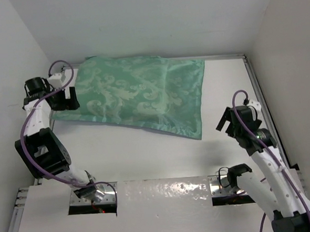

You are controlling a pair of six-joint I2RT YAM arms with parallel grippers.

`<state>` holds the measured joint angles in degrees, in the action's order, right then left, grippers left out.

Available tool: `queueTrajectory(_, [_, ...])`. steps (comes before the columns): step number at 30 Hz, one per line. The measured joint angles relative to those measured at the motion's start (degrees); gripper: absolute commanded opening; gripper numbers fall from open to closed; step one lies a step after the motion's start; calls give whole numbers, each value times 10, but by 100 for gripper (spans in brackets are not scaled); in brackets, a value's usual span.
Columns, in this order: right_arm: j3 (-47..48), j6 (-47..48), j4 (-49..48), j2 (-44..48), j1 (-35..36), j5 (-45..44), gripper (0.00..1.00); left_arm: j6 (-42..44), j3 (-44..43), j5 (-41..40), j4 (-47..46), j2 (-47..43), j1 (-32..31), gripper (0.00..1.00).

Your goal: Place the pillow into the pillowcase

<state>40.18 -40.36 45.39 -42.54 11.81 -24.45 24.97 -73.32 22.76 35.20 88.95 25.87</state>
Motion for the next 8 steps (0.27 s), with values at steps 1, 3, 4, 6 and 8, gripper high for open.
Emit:
queueTrajectory(1, [-15,-15,11,18,0,-4,99,-2,18,3,2,0,0,100])
queueTrajectory(3, [-38,-42,36,42,0,-7,99,-8,50,9,2,-4,0,100])
queueTrajectory(4, [-46,-56,51,52,0,-7,99,-10,60,10,5,-7,0,100])
queueTrajectory(6, [-52,-76,70,64,0,-6,99,-15,68,10,5,-14,0,100])
queueTrajectory(8, [-54,-88,80,75,0,-5,99,-17,71,11,0,-27,0,100])
